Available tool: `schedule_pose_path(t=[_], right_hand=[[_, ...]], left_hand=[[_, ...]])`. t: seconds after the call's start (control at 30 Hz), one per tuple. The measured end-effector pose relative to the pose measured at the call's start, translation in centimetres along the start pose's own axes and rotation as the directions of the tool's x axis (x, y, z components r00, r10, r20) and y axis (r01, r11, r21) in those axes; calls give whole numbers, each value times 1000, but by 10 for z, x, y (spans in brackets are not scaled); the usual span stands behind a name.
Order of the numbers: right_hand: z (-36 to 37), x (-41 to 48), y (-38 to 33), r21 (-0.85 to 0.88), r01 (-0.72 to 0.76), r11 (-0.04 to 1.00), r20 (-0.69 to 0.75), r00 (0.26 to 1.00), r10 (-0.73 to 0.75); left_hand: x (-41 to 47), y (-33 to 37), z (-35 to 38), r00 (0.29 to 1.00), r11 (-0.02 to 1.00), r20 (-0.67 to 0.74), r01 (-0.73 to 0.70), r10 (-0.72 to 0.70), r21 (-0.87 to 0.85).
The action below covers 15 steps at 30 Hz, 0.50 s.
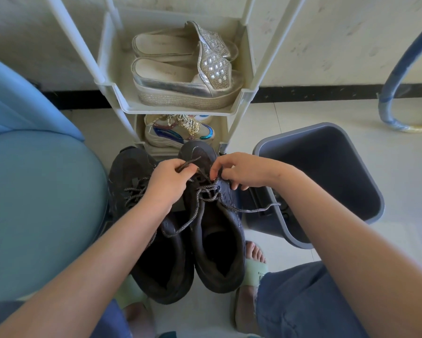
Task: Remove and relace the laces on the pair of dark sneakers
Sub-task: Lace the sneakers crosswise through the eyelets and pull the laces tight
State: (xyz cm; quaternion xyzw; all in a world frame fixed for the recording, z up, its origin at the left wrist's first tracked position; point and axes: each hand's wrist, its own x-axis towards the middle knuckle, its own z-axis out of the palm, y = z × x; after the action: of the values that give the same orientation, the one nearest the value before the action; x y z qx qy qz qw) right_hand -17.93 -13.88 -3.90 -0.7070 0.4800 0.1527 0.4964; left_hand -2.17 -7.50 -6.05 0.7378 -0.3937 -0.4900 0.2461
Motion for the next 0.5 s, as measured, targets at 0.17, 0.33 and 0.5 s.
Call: schedule_pose_path(t=[0.17,0.33,0.5], right_hand=[[1,1,2,-60,31,998,-61,998,-35],[5,8,0,11,-17,1000,-217,976,19],[9,10,-1,8,-140,990,-159,977,139]], left_hand=[[7,0,-10,999,994,-25,-31,34,103],[4,1,-17,997,957,-17,-68,76,281],[0,8,-21,996,950,92,-43,15,309]])
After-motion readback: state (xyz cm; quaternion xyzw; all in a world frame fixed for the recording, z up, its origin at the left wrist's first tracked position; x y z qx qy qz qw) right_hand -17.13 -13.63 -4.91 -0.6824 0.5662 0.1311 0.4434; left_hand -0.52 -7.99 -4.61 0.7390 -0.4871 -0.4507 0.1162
